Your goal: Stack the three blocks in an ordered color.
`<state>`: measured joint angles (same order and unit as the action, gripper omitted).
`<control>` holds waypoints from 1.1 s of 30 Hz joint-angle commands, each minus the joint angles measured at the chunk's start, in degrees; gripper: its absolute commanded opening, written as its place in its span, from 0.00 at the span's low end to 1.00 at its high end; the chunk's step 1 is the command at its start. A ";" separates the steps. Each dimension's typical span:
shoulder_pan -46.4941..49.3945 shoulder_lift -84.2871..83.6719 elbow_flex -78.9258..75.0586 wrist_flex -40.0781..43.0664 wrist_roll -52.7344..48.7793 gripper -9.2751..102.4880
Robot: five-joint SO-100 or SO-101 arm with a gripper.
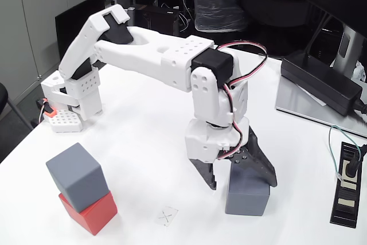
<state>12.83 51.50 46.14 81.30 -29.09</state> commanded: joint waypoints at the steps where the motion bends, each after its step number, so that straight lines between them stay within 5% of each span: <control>1: 0.35 0.62 -1.85 -1.85 0.79 0.44; 17: 0.44 -0.88 -2.29 -2.02 0.62 0.16; 33: 1.58 19.86 -1.49 9.49 -5.89 0.16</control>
<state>13.27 65.21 45.09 90.35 -33.05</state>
